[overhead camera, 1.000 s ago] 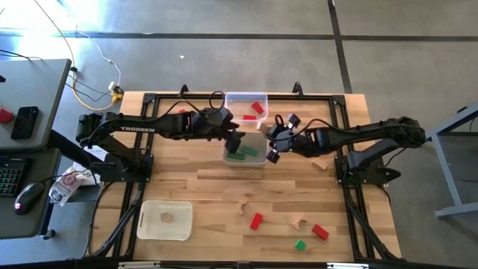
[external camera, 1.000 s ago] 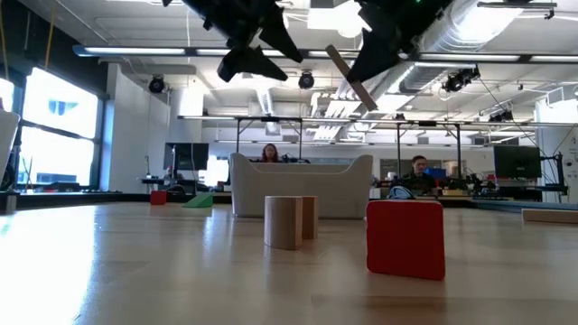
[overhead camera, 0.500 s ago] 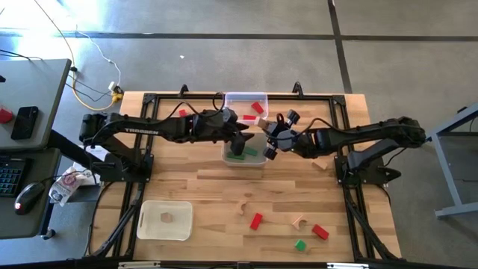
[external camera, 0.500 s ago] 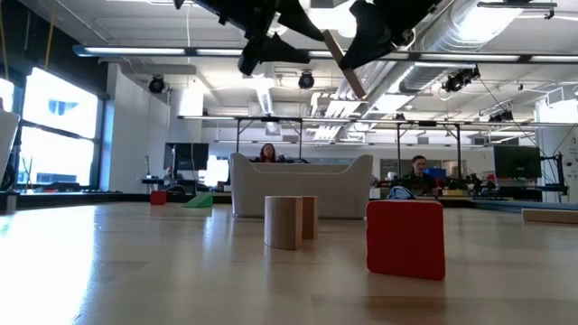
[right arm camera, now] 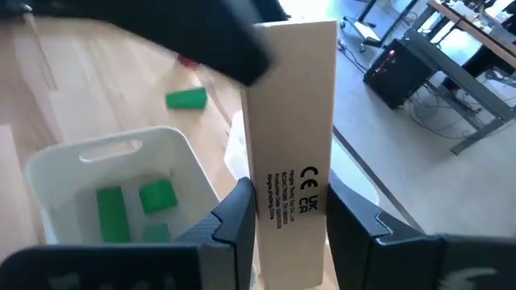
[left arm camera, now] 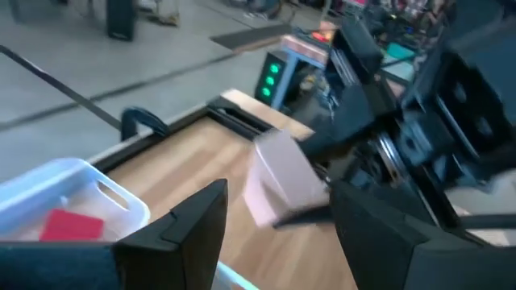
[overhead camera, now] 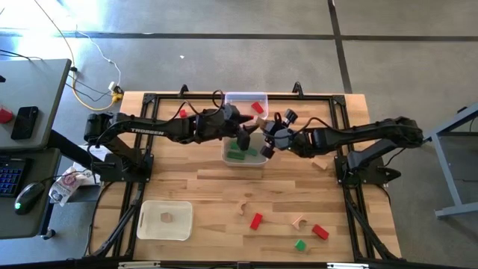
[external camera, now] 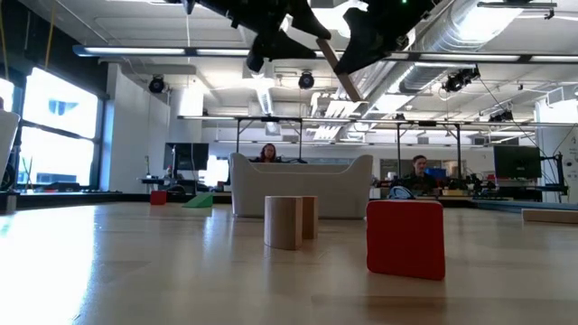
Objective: Sort & place blocks by color
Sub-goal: Put the top brown rectangular block into the bottom white bin
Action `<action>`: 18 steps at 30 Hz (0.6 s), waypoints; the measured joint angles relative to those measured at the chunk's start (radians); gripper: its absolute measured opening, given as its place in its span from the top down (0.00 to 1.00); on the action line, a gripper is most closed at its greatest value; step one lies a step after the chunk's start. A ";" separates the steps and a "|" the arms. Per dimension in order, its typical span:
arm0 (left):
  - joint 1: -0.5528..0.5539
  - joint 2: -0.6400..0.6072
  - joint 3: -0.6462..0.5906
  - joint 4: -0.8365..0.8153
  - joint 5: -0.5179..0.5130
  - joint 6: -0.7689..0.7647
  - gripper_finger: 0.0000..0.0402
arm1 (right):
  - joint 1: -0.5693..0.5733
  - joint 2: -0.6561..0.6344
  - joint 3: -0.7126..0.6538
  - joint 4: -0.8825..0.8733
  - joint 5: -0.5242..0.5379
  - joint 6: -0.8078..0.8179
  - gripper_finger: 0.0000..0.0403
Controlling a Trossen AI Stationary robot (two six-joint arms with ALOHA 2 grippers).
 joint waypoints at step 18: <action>0.008 0.000 0.000 0.015 -0.002 0.047 0.49 | 0.001 0.020 0.000 0.101 -0.044 -0.034 0.76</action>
